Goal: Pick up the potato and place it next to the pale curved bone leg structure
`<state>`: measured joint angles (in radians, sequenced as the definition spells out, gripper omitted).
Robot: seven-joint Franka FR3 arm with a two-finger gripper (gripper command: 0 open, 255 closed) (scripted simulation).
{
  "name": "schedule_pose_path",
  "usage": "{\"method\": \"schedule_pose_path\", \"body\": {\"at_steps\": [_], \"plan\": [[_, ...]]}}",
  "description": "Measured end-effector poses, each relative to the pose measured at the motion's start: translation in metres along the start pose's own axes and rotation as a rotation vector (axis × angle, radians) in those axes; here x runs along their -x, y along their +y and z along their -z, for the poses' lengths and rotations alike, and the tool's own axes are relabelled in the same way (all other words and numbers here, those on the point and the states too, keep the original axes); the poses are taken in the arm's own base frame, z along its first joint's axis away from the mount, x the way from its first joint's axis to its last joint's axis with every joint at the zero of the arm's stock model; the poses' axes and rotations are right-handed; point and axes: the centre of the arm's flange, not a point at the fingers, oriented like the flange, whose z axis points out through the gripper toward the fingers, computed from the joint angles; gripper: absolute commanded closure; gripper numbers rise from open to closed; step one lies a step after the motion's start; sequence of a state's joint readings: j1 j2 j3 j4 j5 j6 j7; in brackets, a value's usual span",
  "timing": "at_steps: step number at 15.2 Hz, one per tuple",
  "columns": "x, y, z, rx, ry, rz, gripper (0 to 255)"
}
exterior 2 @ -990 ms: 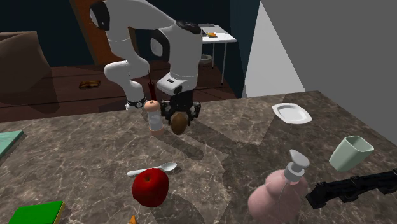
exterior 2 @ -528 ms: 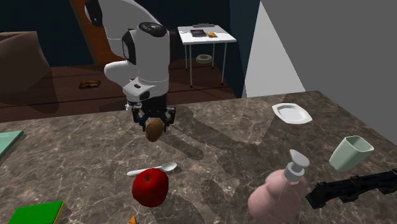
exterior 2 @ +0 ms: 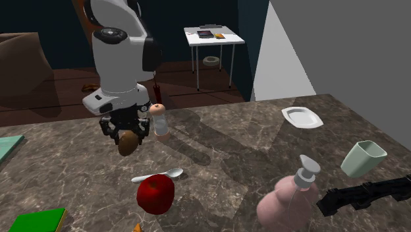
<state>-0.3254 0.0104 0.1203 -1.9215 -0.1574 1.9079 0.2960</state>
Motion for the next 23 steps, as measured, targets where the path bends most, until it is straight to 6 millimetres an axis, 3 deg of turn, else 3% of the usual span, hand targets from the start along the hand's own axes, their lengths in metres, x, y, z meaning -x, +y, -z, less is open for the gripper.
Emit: {"method": "schedule_pose_path", "body": {"at_steps": [8,13,23], "plan": [[-0.028,0.104,-0.015,0.000,0.000,0.000,255],[-0.041,0.159,-0.022,0.000,0.000,0.000,255],[-0.043,0.162,-0.071,0.000,0.000,0.002,255]]}}
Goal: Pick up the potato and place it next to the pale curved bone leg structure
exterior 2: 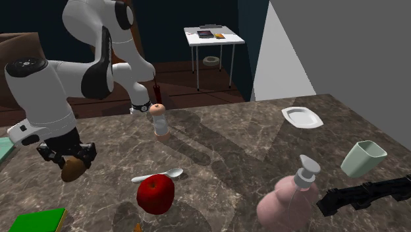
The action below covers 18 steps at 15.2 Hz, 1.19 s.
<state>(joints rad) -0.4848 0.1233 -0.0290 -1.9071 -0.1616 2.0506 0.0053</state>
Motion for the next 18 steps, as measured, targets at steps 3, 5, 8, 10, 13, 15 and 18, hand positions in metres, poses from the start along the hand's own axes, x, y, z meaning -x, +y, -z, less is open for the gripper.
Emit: {"method": "schedule_pose_path", "body": {"at_steps": [3,5,8,10,13,15,18], "plan": [[0.001,-0.002,-0.016,0.000,0.000,0.000,255],[0.001,-0.004,-0.027,0.000,0.000,0.000,255],[0.002,-0.007,-0.042,0.000,0.000,0.000,255],[0.001,-0.008,-0.053,0.000,0.000,0.000,255],[0.002,-0.010,-0.069,0.000,0.000,0.000,255],[0.002,-0.012,-0.079,0.000,0.000,0.000,255],[0.002,-0.014,-0.091,0.000,0.000,0.000,255]]}}
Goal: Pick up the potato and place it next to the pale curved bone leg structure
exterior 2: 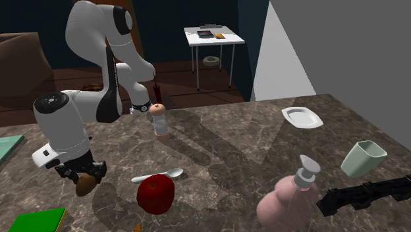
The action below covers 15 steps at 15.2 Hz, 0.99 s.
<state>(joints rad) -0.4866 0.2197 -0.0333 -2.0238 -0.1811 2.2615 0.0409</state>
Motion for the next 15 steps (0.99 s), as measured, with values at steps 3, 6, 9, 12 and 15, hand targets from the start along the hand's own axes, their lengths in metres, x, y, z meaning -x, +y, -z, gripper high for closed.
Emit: {"method": "schedule_pose_path", "body": {"at_steps": [3,6,9,12,15], "plan": [[0.000,0.000,-0.003,0.000,0.000,0.000,255],[0.000,0.000,-0.003,0.000,0.000,0.000,0],[0.000,0.000,-0.003,0.000,0.001,0.000,0],[0.000,0.000,-0.003,0.000,0.001,0.000,0],[-0.001,-0.001,0.025,0.000,0.002,0.000,0]]}}
